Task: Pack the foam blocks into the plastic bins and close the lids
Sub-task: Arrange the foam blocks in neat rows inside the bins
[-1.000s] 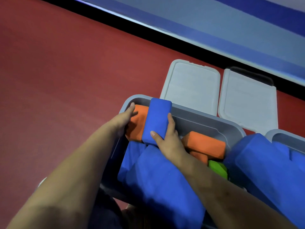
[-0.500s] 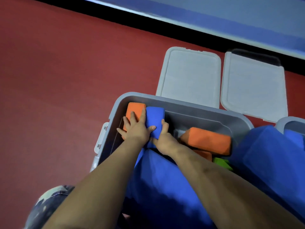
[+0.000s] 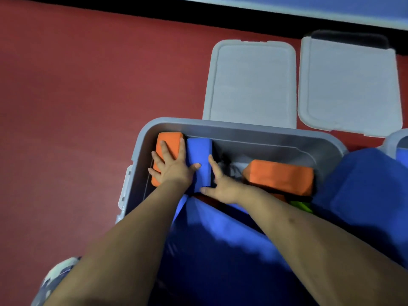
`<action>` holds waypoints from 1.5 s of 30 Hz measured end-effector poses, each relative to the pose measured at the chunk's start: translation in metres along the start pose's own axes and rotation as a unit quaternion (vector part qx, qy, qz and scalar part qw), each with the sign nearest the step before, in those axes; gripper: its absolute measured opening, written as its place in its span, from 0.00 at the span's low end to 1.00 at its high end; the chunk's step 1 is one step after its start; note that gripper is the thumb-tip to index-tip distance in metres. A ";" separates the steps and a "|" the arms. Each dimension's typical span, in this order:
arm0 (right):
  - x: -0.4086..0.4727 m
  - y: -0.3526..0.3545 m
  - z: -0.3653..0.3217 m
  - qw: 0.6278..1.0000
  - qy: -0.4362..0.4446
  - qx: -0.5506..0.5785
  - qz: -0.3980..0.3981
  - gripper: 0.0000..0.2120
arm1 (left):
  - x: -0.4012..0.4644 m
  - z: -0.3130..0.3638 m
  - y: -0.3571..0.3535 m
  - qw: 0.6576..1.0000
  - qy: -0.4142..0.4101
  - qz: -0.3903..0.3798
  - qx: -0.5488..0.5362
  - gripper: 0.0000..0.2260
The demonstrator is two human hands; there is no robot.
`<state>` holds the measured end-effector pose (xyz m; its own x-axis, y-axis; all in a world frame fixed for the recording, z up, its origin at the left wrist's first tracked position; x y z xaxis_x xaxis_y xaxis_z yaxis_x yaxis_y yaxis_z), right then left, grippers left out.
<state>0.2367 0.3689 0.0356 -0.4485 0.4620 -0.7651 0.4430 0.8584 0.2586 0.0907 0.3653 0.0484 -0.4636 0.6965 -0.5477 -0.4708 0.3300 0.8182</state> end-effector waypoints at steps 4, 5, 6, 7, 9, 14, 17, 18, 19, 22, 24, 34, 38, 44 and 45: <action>-0.052 0.007 -0.002 0.997 0.053 -0.012 0.047 0.34 | -0.009 0.000 0.006 1.000 -0.022 0.018 0.009 0.33; -0.069 0.011 -0.006 0.993 0.074 -0.009 0.096 0.33 | -0.010 -0.004 0.008 0.999 -0.037 0.022 0.029 0.32; -0.087 0.013 -0.009 0.987 0.090 0.000 0.133 0.33 | -0.010 -0.007 0.012 0.997 -0.050 0.017 0.053 0.31; -0.106 0.013 -0.009 0.984 0.103 -0.003 0.147 0.34 | -0.011 -0.012 0.016 0.996 -0.058 0.006 0.067 0.29; -0.138 0.006 -0.002 0.986 0.105 -0.070 0.112 0.41 | -0.018 -0.016 0.026 0.997 -0.070 -0.020 0.035 0.23; -0.174 -0.007 0.055 0.990 -0.021 -0.105 0.097 0.53 | -0.078 -0.025 0.038 0.985 -0.060 -0.153 -0.045 0.21; -0.190 -0.013 0.070 0.973 -0.093 0.008 0.211 0.49 | -0.121 -0.033 0.025 0.961 -0.016 -0.232 -0.147 0.24; -0.194 -0.017 0.076 0.958 -0.108 0.061 0.257 0.48 | -0.132 -0.036 0.021 0.954 -0.011 -0.238 -0.184 0.24; -0.197 -0.024 0.082 0.942 -0.114 0.130 0.288 0.45 | -0.139 -0.040 0.018 0.951 -0.007 -0.233 -0.205 0.24; -0.199 -0.057 0.101 0.893 -0.066 0.355 0.269 0.47 | -0.158 -0.043 0.019 0.947 -0.022 -0.232 -0.222 0.28; -0.215 -0.074 0.093 0.869 -0.034 0.452 0.197 0.46 | -0.164 -0.043 0.026 0.941 -0.017 -0.224 -0.254 0.26; -0.264 0.002 0.044 0.885 0.146 0.371 0.240 0.47 | -0.175 -0.014 0.056 0.872 -0.036 -0.170 -0.457 0.21; -0.274 0.037 0.022 0.872 0.163 0.290 0.359 0.46 | -0.164 -0.003 0.052 0.846 -0.007 -0.158 -0.510 0.17; -0.263 0.056 -0.011 0.846 0.147 0.088 0.505 0.40 | -0.144 -0.013 0.010 0.982 -0.124 -0.118 -0.075 0.16; -0.256 0.059 -0.012 0.848 0.149 0.092 0.500 0.40 | -0.143 -0.012 0.002 0.981 -0.148 -0.122 -0.025 0.18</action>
<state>0.3680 0.3039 0.2539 0.0596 0.9978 -0.0274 0.8187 -0.0332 0.5732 0.1472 0.2585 0.1262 -0.0986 0.7574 -0.6455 -0.5811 0.4828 0.6552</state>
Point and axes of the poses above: each hand's wrist, its own x-axis towards the middle knuckle, its own y-axis out of the back of the hand, z = x × y, the point moved 4 cm from there along x, towards the middle knuckle
